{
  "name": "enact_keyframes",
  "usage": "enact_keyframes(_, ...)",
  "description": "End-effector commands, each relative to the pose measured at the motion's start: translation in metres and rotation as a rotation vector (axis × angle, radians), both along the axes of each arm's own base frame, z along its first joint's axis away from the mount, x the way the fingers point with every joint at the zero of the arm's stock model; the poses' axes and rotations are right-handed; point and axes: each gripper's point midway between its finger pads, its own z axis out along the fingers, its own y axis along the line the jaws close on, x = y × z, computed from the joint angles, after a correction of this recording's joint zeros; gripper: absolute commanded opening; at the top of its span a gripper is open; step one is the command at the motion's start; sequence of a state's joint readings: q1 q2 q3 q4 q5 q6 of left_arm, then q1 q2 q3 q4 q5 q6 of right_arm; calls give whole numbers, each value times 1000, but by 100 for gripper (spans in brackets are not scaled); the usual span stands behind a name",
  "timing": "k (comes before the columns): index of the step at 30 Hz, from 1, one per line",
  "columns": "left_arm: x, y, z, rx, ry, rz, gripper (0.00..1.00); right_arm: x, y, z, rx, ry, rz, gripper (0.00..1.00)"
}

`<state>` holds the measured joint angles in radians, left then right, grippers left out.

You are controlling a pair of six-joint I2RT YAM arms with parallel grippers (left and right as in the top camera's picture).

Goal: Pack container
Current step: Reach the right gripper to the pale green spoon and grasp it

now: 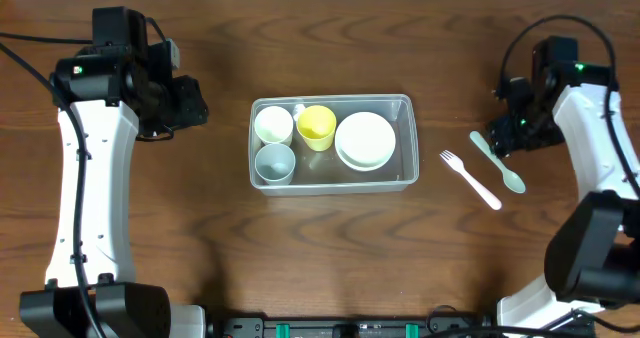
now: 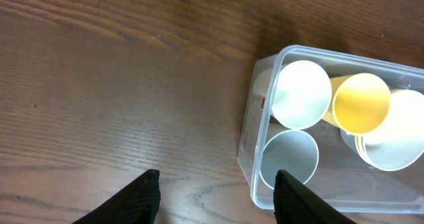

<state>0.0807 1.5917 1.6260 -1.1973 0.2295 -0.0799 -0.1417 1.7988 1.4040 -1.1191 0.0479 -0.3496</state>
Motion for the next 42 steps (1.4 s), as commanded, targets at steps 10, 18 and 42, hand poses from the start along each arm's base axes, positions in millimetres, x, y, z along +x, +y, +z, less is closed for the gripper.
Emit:
enact_keyframes(10, -1, 1, -4, 3, 12, 7, 56, -29, 1, -75, 8, 45, 23, 76)
enact_keyframes(18, -1, 1, -4, 3, 14, 6, 56, -18, -1, -87, -7, -26, 65, 74)
enact_keyframes(42, -4, 1, -5, 2, 25, 6, 56, -27, -13, -106, -7, -49, 36, 66)
